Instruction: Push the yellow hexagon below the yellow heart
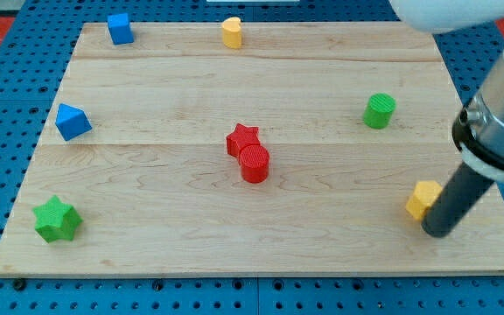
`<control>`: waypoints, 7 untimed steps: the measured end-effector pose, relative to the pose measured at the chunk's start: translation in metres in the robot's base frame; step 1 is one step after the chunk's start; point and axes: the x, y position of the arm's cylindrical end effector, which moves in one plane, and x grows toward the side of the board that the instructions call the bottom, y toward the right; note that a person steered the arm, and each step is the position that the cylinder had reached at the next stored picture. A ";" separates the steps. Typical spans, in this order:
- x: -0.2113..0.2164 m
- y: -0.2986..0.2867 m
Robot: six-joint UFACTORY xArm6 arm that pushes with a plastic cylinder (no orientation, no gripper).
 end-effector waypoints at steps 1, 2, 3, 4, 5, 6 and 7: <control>-0.022 -0.007; -0.016 0.027; -0.022 0.048; -0.058 -0.003; -0.067 -0.046; -0.030 -0.038; -0.076 -0.057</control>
